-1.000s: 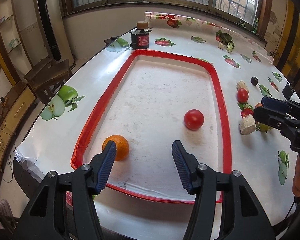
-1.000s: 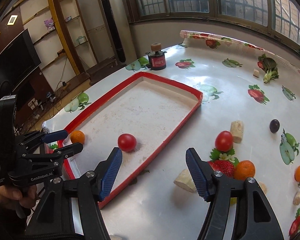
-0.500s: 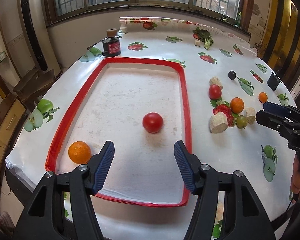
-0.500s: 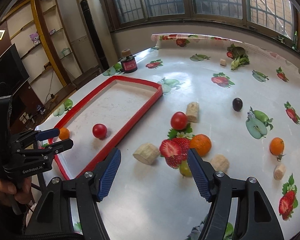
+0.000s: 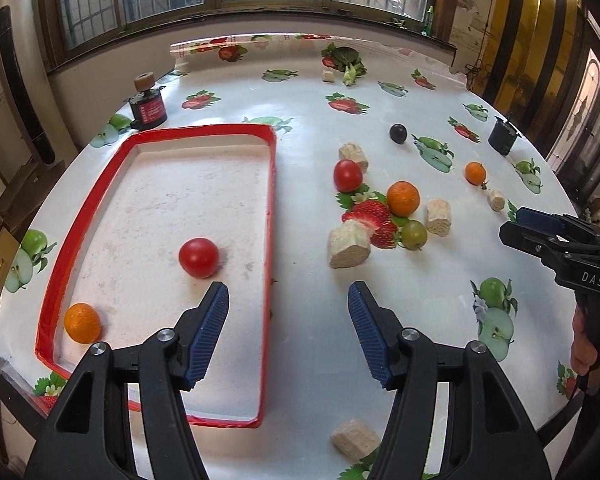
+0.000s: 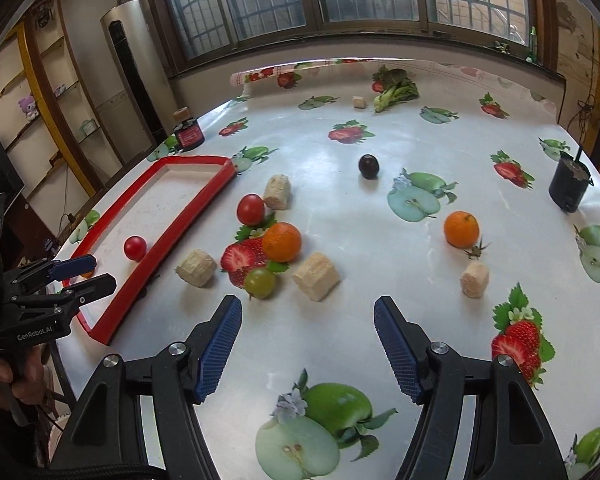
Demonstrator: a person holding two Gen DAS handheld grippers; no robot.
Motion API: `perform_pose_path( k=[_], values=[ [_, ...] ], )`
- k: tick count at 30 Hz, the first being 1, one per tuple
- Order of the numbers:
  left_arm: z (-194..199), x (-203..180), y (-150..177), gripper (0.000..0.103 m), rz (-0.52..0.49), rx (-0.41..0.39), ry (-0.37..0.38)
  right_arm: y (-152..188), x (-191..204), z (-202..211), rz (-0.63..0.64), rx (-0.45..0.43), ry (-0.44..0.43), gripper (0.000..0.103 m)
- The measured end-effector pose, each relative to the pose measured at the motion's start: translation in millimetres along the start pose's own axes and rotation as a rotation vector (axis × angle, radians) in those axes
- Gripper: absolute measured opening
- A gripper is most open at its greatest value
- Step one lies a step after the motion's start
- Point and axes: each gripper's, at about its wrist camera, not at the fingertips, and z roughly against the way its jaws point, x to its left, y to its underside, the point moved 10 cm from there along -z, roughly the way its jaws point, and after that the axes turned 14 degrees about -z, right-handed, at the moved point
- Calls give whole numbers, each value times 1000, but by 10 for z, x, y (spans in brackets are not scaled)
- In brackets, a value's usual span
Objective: Organize fruits
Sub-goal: 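Move both open tools back toward the wooden blocks among the fruit, then grasp the wooden cylinder with the left tool while the right tool grasps a wooden cube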
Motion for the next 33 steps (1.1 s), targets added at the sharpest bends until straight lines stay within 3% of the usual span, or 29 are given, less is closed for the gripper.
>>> perform_pose_path(
  k=[20,26,33],
  values=[
    [-365,-450,-238,61,-51,33,105,-93,-1006,104,-155,-33,108,71],
    [-572,-428,-280,61,-50,67,94,-211,-1166,-46,-158,-48,161,70],
    [-838,-375,-265,61,-27,110,97,-360,-1333,-353,-160,-28,226,59]
  ],
)
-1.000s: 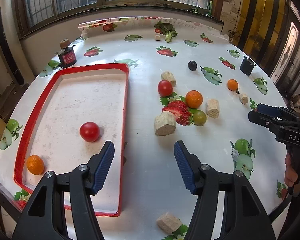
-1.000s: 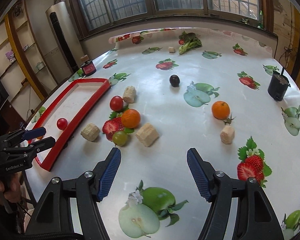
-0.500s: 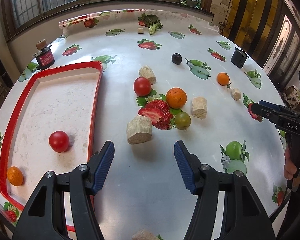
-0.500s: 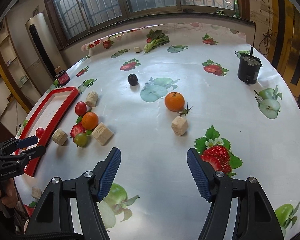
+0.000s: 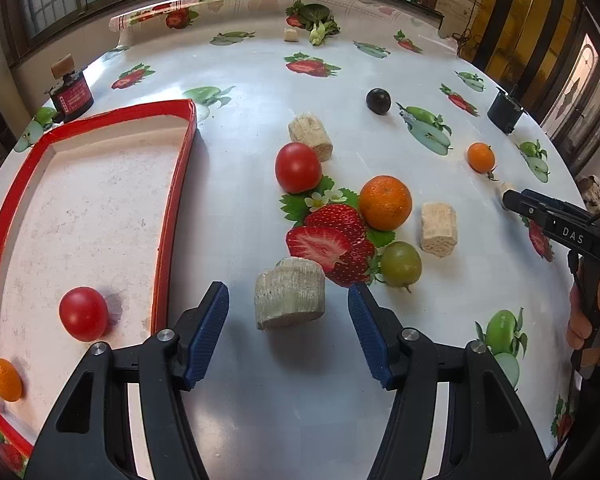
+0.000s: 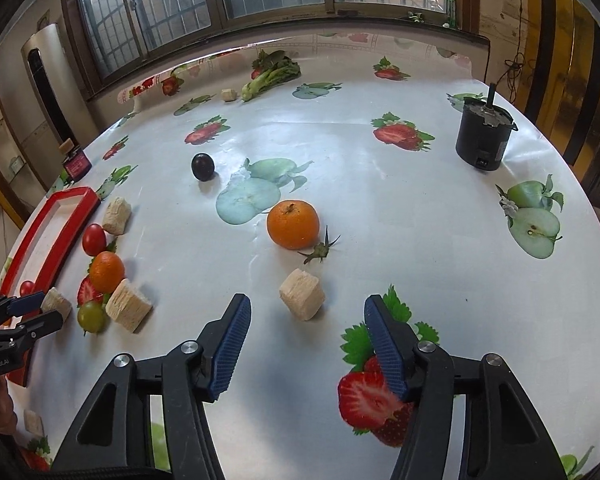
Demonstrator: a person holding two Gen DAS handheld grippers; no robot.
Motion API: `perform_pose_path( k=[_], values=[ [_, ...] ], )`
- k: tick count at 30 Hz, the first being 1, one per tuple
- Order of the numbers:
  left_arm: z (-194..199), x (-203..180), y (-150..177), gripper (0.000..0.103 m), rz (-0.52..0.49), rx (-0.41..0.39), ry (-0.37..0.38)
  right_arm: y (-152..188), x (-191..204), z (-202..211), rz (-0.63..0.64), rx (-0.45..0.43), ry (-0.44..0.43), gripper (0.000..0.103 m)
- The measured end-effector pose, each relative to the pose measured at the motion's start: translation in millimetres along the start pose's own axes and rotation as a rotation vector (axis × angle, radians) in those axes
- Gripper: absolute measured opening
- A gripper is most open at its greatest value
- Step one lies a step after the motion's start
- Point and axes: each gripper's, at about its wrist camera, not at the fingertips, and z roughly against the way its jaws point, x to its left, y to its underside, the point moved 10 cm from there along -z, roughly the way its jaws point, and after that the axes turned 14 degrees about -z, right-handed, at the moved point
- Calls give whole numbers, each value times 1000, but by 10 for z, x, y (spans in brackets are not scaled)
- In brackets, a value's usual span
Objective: Organize fruits
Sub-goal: 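Grasp the wooden cylinder with the left tool while the right tool grasps a wooden cube, then carry the wooden cylinder and wooden cube over the red tray with both tools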
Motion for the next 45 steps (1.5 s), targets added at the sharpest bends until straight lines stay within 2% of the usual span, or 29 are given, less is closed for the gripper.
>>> perform_pose_path(
  k=[2,3,4,5,6,12,18,28,37,45],
  values=[
    [-52,2,13,61,9,1,10,-16,5,-112,11,14,18,50],
    [-41,2,-4,56,3,-15,8,-16,4,-166,13,25,26,42],
    [-38,-6,-14,42,2,-21,19,-32,9,-188,22,14,39,37],
    [-29,-12,-23,33,0,-29,27,-43,24,-196,38,5,49,33],
    [-26,-13,-24,32,-1,-31,36,-38,38,-203,45,6,51,25],
    [80,-16,14,32,5,-62,63,24,166,-32,53,-15,16,25],
    [281,63,15,33,22,-96,49,40,434,251,67,-50,-52,24],
    [671,314,92,33,44,-165,-42,150,959,434,127,-57,-136,24],
    [847,499,235,33,88,-188,-64,366,1535,523,207,-35,-222,24],
    [918,724,388,33,134,-187,-95,471,1888,589,251,-30,-270,24]
  ],
)
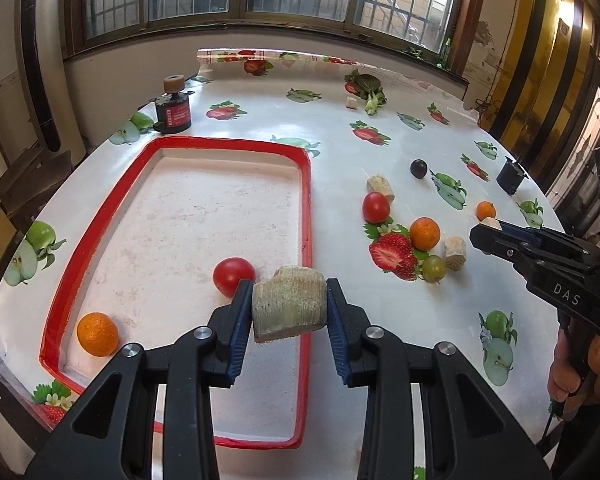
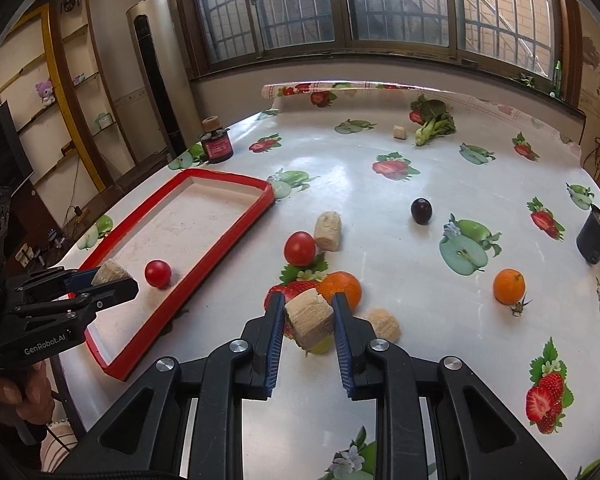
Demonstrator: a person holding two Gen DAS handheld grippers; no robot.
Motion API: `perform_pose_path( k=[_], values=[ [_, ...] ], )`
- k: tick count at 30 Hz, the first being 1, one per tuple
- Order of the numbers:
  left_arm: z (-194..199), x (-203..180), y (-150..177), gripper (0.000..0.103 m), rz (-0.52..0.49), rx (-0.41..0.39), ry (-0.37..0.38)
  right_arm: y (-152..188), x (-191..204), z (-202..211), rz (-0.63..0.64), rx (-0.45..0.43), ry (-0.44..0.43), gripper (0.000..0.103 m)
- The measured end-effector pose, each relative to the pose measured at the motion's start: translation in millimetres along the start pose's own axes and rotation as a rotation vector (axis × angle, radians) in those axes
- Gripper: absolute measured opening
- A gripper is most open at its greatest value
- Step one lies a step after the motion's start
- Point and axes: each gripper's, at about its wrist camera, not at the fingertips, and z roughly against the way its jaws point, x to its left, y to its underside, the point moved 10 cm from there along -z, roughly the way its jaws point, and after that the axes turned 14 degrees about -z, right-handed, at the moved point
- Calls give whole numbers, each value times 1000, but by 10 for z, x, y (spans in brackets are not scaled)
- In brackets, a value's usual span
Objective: Organize fruits
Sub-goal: 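Carry the wooden cylinder and wooden cube over the red tray with both tools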
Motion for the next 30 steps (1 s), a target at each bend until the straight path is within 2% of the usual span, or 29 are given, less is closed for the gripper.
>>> perform_pose_path(
  k=[18,30],
  values=[
    [103,377,124,33,64,-13,-43,33,511,-129,52,29,-62,24],
    [111,805,210,33,136,-4,-88,35,958,-385,99,79,-125,24]
  ],
)
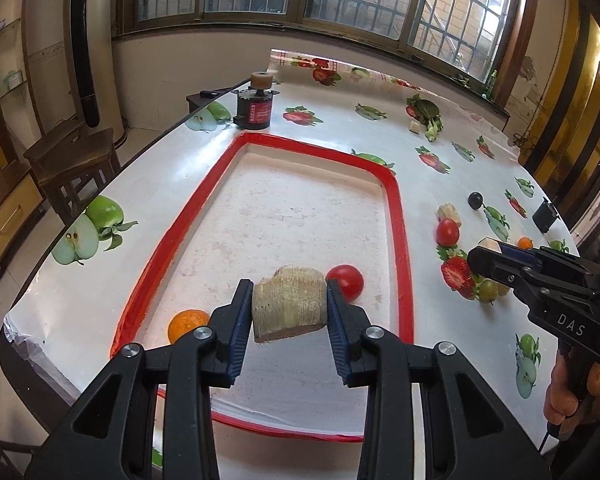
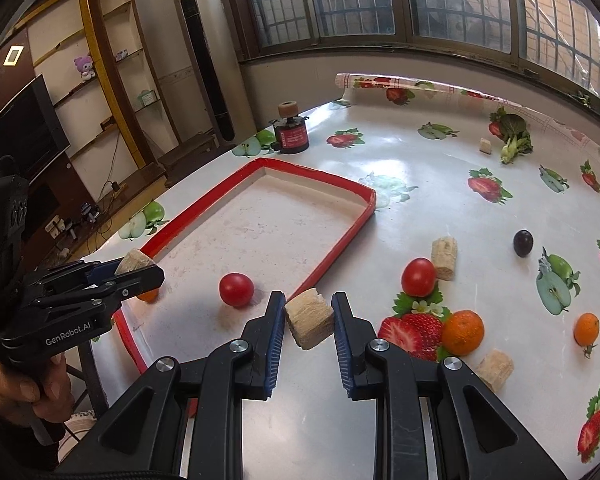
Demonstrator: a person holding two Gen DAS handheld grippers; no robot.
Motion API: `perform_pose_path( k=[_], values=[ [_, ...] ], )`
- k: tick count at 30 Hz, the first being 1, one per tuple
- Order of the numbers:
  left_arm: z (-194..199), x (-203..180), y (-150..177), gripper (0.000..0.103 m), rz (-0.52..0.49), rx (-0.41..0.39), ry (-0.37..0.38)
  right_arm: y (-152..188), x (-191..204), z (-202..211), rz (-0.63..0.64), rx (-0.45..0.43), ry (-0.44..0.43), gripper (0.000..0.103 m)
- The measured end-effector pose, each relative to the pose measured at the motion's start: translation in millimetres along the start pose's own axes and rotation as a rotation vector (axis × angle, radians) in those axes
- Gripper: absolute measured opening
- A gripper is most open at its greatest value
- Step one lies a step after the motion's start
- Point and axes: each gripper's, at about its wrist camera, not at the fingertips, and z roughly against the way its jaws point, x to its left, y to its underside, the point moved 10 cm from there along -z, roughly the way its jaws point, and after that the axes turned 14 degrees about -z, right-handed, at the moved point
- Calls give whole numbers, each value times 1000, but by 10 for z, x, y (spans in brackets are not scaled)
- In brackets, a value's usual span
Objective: Organize fruits
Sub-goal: 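Carry the wooden cylinder and wooden cube over the red tray with both tools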
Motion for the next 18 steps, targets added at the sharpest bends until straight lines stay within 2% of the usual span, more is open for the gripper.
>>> perform_pose_path(
  k=[10,18],
  values=[
    [-116,289,-38,33,41,16,-20,-161,268,-343,31,47,-33,24],
    [-397,427,-95,33,58,67,-21,-299,418,-848,74,109,-14,24]
  ],
)
